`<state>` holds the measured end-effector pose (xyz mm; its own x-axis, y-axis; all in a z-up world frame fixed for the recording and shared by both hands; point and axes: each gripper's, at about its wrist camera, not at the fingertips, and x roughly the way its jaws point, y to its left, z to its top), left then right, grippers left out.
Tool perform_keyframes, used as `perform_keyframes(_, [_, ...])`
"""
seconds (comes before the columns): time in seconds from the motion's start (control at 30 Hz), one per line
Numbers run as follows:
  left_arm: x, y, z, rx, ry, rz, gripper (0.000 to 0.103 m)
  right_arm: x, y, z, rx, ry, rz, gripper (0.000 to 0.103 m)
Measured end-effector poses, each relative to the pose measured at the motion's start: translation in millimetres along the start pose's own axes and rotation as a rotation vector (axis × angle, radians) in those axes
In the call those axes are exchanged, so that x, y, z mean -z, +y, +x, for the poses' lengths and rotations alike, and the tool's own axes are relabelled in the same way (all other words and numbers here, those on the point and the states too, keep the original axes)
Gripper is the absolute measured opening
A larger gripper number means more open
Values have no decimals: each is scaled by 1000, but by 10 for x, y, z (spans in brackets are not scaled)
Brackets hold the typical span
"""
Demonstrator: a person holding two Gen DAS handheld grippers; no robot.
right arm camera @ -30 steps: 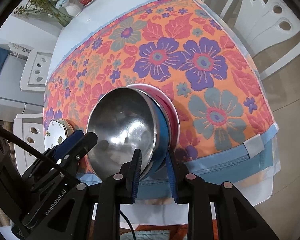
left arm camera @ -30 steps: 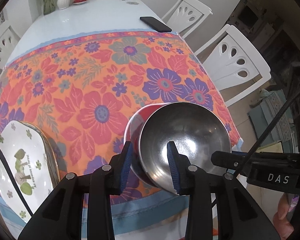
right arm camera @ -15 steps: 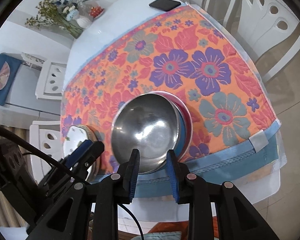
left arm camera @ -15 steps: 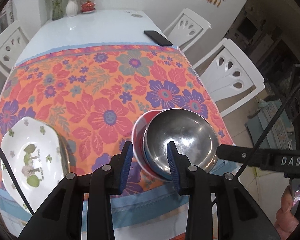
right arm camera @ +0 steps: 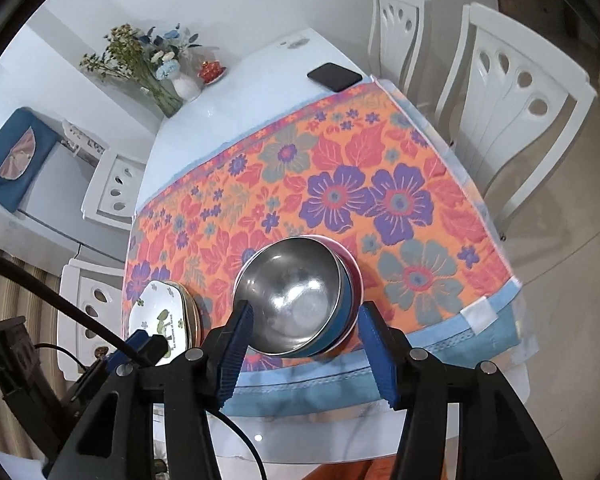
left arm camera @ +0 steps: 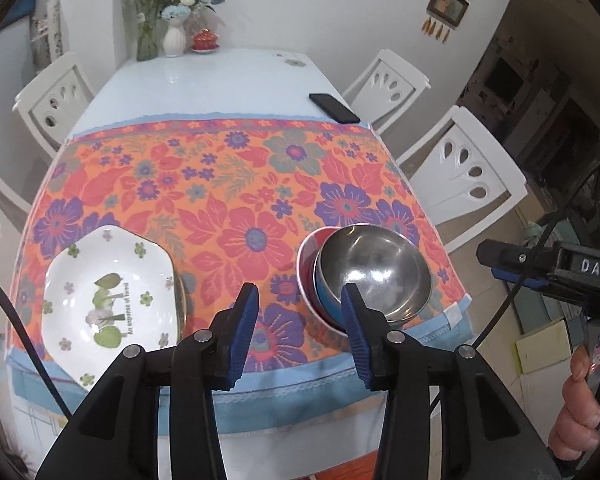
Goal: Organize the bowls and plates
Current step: 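Open both grippers and withdraw from the nested bowls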
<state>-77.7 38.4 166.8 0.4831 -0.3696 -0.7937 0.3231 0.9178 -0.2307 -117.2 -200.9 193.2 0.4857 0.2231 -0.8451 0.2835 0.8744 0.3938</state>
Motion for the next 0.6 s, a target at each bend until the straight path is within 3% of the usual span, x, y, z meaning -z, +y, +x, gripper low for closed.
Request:
perform_keyframes(0.33, [16,11,-225,-80,-61,-23,40,142,207,175,-22,57,-84,53])
perform_keyframes(0.6, [-49,-12,-78,-153,-27,-66,40,55,337,250,53,47,-212,53])
